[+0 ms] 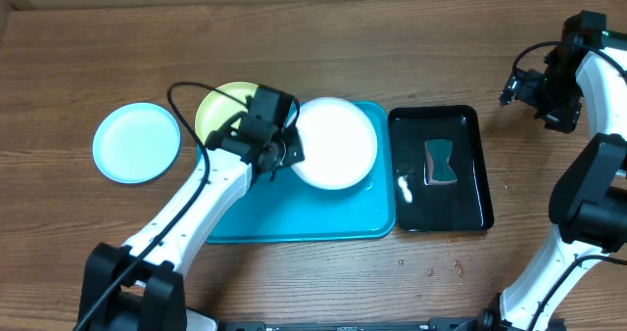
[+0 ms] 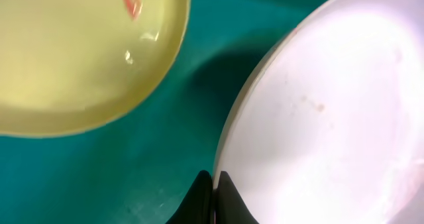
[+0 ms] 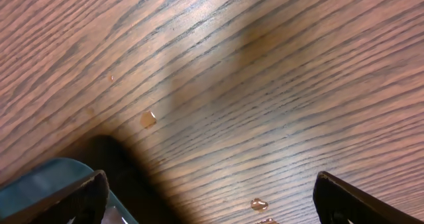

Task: Clean dirty plates on tray and stack at the side
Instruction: 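Lift the pink-white plate with the left gripper toward the black tray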

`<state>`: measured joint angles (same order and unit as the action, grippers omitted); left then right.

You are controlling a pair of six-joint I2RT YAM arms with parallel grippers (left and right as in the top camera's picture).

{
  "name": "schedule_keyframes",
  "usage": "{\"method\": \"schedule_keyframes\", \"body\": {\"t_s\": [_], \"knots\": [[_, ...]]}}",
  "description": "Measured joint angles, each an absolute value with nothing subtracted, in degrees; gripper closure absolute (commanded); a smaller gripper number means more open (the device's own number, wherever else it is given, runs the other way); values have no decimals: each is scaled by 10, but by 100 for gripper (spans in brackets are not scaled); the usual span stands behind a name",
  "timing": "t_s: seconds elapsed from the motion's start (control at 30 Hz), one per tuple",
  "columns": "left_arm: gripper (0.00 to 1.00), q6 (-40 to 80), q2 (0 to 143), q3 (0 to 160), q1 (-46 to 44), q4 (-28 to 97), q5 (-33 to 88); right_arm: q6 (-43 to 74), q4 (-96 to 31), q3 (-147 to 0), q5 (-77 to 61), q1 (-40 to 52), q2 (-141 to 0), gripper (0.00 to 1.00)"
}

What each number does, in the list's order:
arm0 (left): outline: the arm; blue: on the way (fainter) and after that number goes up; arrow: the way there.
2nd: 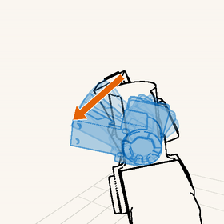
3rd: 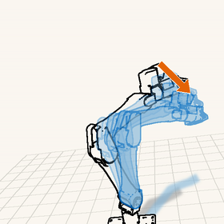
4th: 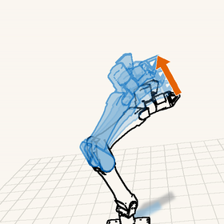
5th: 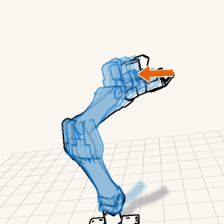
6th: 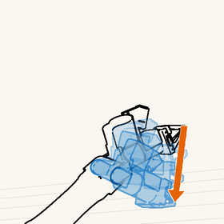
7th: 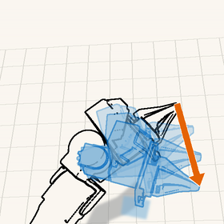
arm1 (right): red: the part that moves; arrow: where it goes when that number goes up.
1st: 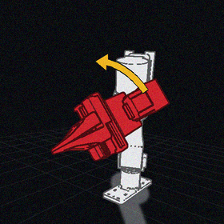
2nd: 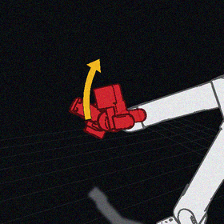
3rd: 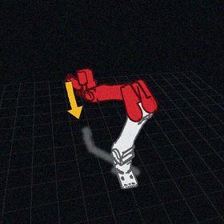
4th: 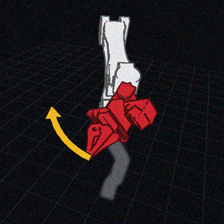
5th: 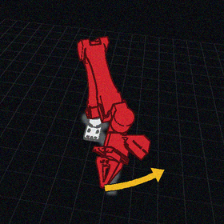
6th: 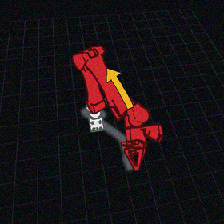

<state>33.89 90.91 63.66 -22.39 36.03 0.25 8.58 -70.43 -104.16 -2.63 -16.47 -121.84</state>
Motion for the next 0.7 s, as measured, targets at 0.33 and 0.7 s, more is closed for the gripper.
{"method": "schedule_keyframes", "body": {"t_s": [0.33, 0.7], "knots": [[96, 326, 908, 687, -280, 339, -18, 86, -689, -1042, -26, -165, -1218, 0], [96, 321, 908, 693, -396, 281, -122, 86, -688, -1042, -26, -165, -1218, 0]]}}
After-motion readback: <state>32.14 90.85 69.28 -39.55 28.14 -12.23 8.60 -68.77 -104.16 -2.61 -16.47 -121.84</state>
